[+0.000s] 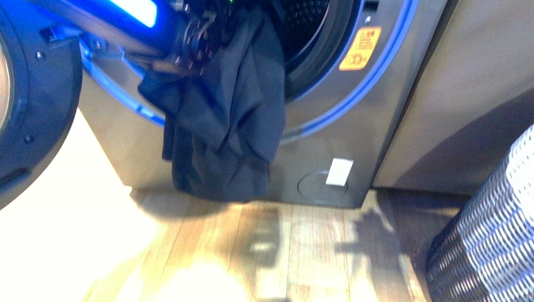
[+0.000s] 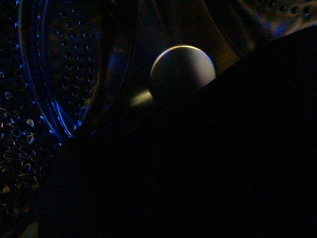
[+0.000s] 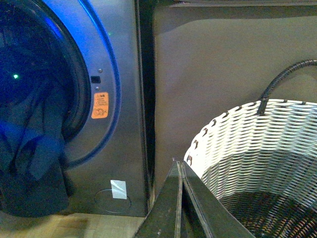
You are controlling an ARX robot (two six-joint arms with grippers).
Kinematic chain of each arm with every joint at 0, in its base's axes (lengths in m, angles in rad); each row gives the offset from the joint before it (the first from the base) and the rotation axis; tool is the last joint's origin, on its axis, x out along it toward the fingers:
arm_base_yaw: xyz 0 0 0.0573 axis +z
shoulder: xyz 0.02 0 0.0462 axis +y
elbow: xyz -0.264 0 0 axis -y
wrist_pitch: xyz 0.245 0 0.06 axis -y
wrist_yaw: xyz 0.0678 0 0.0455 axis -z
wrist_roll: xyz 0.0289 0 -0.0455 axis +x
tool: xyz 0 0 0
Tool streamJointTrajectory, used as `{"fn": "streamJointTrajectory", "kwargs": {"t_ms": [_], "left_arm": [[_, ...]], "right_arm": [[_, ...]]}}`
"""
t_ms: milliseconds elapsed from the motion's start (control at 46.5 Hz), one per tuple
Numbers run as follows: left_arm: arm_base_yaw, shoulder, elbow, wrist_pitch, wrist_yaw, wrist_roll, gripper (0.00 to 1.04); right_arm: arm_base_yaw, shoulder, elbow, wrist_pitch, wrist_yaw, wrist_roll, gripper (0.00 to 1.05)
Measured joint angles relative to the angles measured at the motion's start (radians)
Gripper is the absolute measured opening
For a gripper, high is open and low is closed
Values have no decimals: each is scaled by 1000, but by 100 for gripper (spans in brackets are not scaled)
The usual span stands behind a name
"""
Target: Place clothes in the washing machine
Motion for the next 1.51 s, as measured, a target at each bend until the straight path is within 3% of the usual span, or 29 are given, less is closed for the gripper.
{"fn": "streamJointTrajectory", "kwargs": {"t_ms": [215,452,710,1118,1269,1376,1505], "left_arm": [[27,161,343,-188,-20,34,6],[50,253,540,-311,-23,45,6],[53,251,621,-389,23,16,6],[51,252,625,-641,136,-13,6],[51,254,625,-685,159,-21,25],[49,255,626,-731,169,-25,47],[46,255,627,-779,187,-24,66]], "right_arm": [[0,0,0,0,0,0,2],[0,0,0,-1,0,0,2],[0,0,0,-1,0,0,2],[0,0,0,-1,0,0,2],[0,0,0,-1,0,0,2],[0,0,0,-1,0,0,2],[0,0,0,-1,0,0,2]]}}
